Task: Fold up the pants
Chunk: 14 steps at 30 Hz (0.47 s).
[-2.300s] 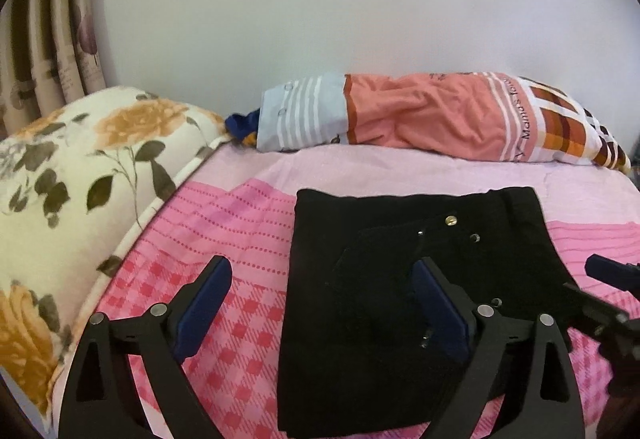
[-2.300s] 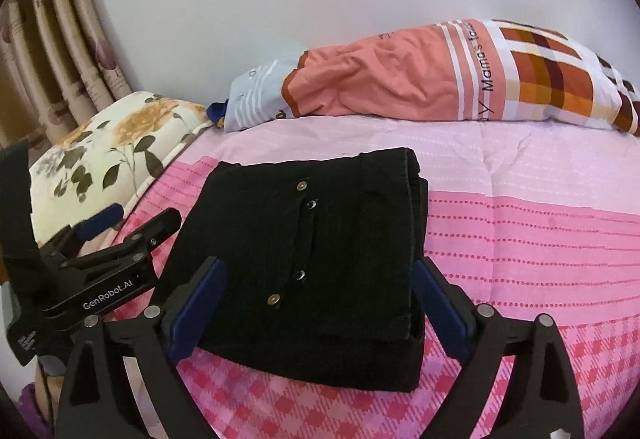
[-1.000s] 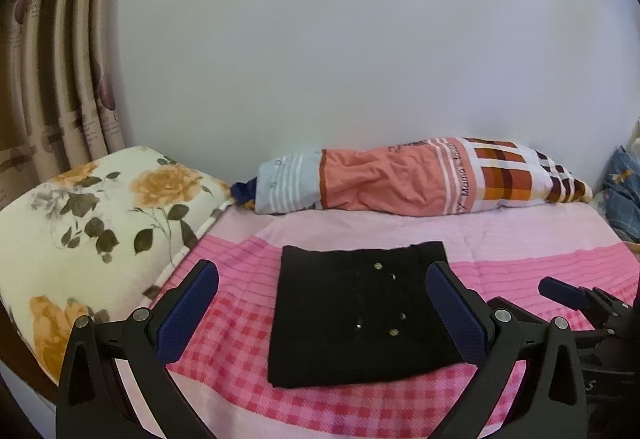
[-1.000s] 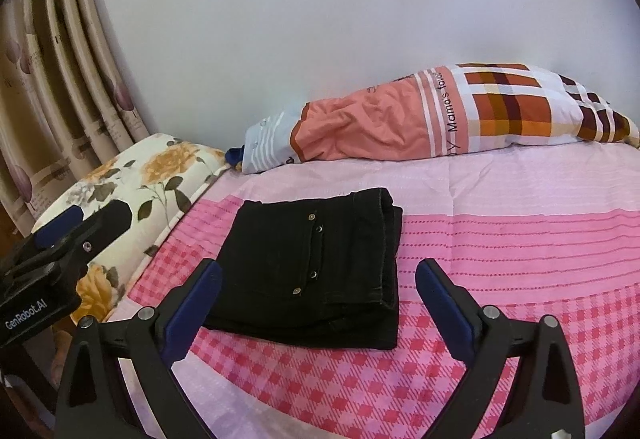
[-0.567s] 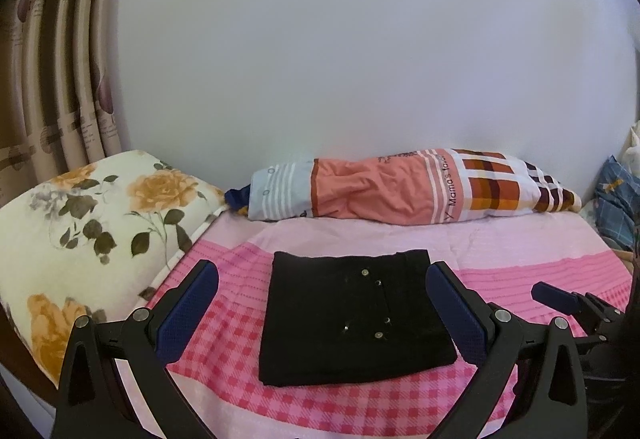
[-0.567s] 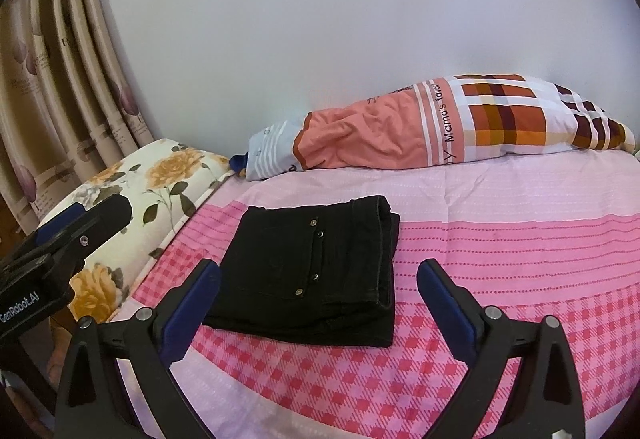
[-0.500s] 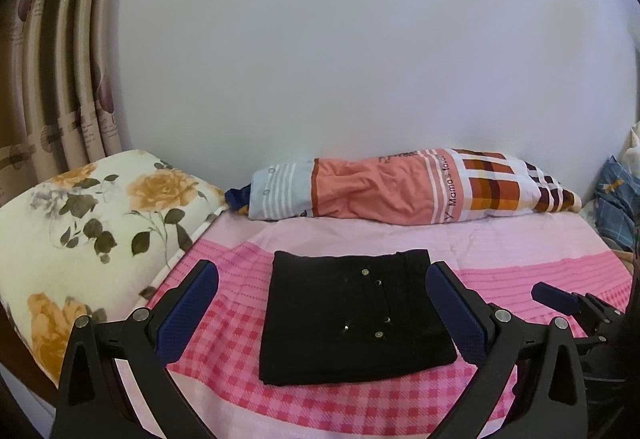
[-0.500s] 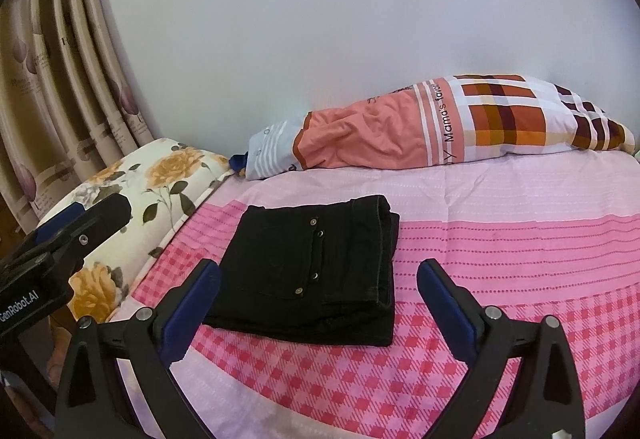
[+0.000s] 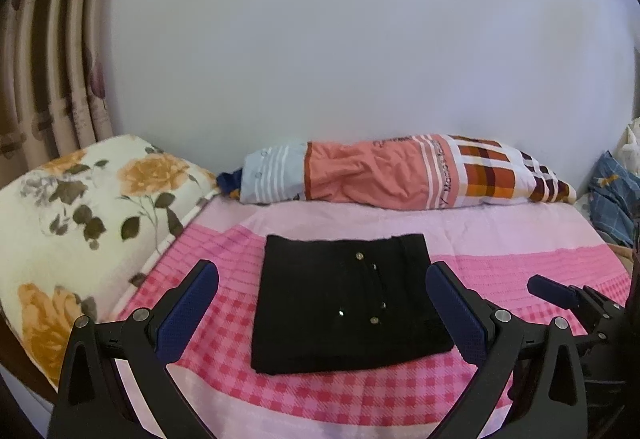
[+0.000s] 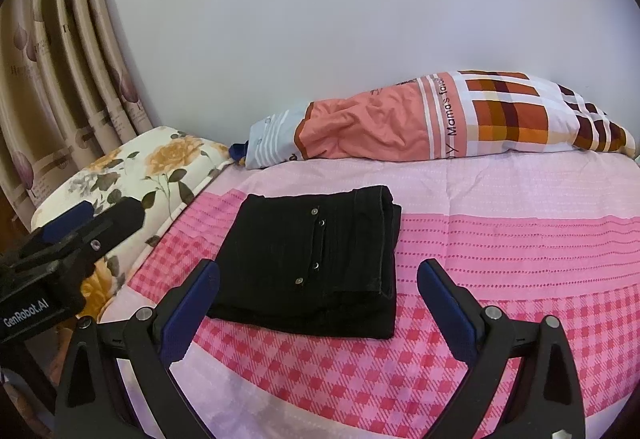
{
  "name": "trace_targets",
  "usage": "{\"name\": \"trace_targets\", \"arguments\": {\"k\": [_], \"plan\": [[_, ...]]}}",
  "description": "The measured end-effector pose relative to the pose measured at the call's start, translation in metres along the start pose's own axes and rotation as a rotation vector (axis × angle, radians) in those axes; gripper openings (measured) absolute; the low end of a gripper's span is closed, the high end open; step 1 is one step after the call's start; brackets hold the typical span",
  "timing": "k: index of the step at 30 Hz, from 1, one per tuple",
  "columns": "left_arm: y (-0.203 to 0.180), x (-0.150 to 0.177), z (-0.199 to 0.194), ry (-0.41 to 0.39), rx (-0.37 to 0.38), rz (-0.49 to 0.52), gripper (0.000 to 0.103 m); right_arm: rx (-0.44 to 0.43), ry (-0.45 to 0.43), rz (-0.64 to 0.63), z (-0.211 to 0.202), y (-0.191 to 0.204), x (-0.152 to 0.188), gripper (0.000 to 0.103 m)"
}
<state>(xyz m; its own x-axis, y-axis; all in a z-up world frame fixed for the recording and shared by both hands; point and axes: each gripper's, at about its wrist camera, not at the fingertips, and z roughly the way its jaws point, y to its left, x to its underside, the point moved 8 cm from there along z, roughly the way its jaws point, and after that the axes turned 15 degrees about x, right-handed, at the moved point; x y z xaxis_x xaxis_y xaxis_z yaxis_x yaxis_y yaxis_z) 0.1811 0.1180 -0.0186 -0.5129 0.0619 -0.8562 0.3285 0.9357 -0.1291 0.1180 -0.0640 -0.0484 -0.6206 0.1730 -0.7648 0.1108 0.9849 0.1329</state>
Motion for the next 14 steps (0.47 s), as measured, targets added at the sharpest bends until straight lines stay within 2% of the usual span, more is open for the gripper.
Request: {"name": "trace_targets", "arguments": {"k": [7,9,14], "plan": [[0.0040,0.0065,-0.0041,-0.063,-0.070,0.015,0.103,0.006,0.019,-0.020,0.0058,0.0025,0.0064,0.098],[0.0067,0.0058,-0.0051,-0.066,-0.053,-0.008,0.103,0.010,0.020,-0.025,0.0069,0.0022,0.0070,0.098],[0.0100,0.0040,-0.0076,-0.068,-0.073,-0.008,0.103,0.023,0.014,-0.034,0.0082,0.0026,0.0074,0.099]]}}
